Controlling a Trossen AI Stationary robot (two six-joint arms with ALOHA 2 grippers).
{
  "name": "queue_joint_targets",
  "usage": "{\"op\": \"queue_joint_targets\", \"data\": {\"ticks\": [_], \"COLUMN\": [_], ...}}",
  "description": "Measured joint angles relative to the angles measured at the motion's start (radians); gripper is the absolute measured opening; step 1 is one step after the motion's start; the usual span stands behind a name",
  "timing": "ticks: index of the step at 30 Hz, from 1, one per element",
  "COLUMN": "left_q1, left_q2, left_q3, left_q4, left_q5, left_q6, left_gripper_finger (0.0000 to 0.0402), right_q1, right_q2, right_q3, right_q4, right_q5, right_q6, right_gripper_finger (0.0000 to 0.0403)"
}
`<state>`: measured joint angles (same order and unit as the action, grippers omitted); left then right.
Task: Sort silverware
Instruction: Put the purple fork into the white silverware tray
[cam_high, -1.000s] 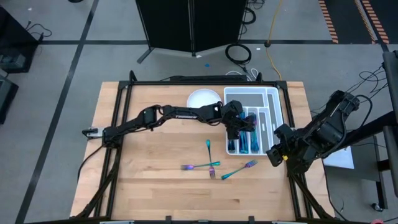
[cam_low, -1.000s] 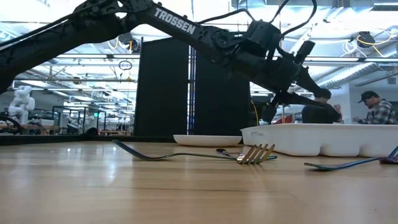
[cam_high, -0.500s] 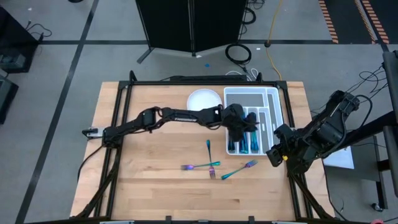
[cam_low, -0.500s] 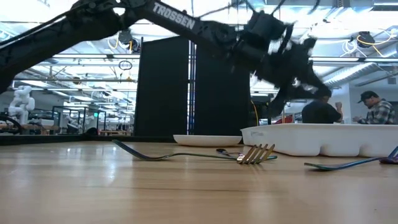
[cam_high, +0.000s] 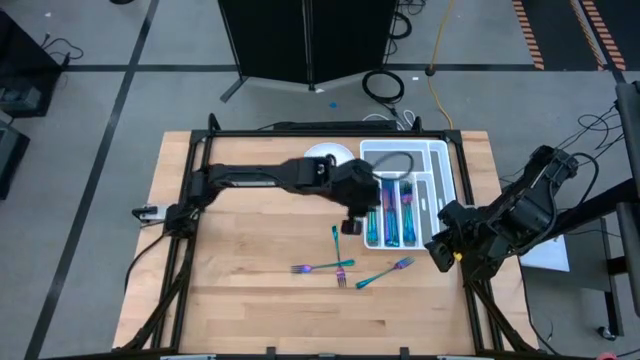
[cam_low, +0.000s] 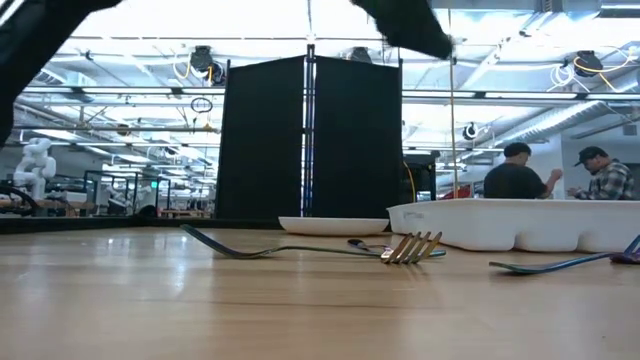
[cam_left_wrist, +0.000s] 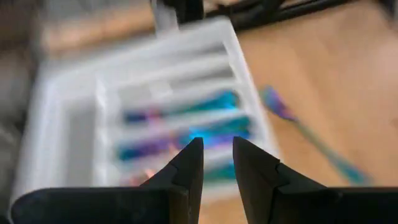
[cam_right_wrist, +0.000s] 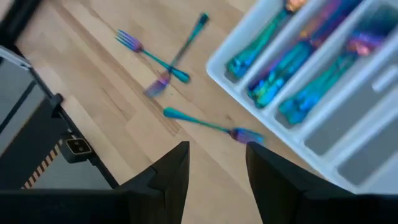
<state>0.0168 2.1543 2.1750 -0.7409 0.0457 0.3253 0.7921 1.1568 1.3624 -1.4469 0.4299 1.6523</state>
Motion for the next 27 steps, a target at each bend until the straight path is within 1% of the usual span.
{"op": "queue_joint_targets", "data": {"ticks": [2, 4, 7, 8, 11, 15, 19, 20, 24, 27], "left_q1": [0.000, -0.008, -0.049, -0.066, -0.122, -0.192, -0.234, -0.238, -0.242, -0.242], "left_q2": [-0.044, -0.072, -0.095, -0.095, -0.093, -0.093, -0.092, -0.093, -0.092, -0.092], "left_q3": [0.000, -0.001, -0.001, -0.006, -0.057, -0.155, -0.265, -0.296, -0.435, -0.529], "left_q4": [-0.149, -0.321, -0.545, -0.591, -0.622, -0.542, -0.412, -0.368, -0.189, -0.093], "left_q5": [0.035, 0.056, 0.051, 0.040, 0.004, -0.018, -0.014, 0.000, 0.114, 0.128], "left_q6": [-0.172, -0.287, -0.358, -0.369, -0.380, -0.396, -0.405, -0.421, -0.492, -0.503], "left_gripper_finger": [0.0089, 0.0089, 0.0089, 0.0089, 0.0089, 0.0089, 0.0089, 0.0089, 0.0089, 0.0089], "right_q1": [0.000, 0.000, 0.000, 0.000, 0.000, 0.000, 0.001, 0.002, 0.002, 0.002], "right_q2": [0.000, 0.000, 0.000, 0.000, 0.000, 0.000, 0.004, 0.005, 0.005, 0.005], "right_q3": [0.000, 0.000, 0.000, 0.000, 0.000, 0.000, 0.000, 0.000, 0.000, 0.000], "right_q4": [0.021, 0.043, 0.061, 0.064, 0.075, 0.098, 0.123, 0.129, 0.164, 0.172], "right_q5": [0.031, 0.057, 0.075, 0.076, 0.087, 0.103, 0.095, 0.094, 0.093, 0.093], "right_q6": [-0.038, -0.082, -0.134, -0.146, -0.157, -0.159, -0.189, -0.196, -0.228, -0.248], "right_gripper_finger": [0.0151, 0.0151, 0.0151, 0.0151, 0.0151, 0.0151, 0.0151, 0.0151, 0.0151, 0.0151]}}
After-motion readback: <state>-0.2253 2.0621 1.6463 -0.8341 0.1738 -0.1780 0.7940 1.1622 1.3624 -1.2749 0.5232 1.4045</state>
